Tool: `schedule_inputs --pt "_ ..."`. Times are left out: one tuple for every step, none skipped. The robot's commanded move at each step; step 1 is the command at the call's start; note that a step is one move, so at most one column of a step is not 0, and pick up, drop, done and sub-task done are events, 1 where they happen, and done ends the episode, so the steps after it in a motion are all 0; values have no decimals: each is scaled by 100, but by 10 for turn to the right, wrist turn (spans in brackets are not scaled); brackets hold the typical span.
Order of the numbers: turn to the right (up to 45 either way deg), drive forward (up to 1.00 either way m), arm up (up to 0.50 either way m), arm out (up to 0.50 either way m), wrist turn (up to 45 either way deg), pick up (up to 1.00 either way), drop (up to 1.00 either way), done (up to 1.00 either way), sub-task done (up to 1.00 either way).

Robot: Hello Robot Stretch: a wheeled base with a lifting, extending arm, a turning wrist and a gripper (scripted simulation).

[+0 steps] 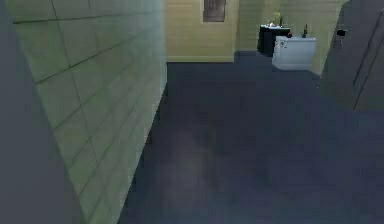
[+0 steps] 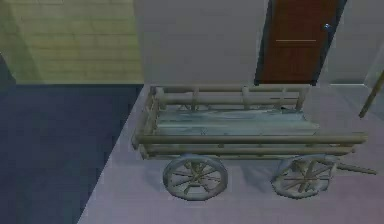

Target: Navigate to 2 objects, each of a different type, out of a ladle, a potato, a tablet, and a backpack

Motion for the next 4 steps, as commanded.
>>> schedule_inputs --pt "-450 0 0 0 0 0 0 0 0" --pt "-450 0 0 0 0 0 0 0 0" --pt "-450 0 0 0 0 0 0 0 0" --pt "-390 0 0 0 0 0 0 0 0"
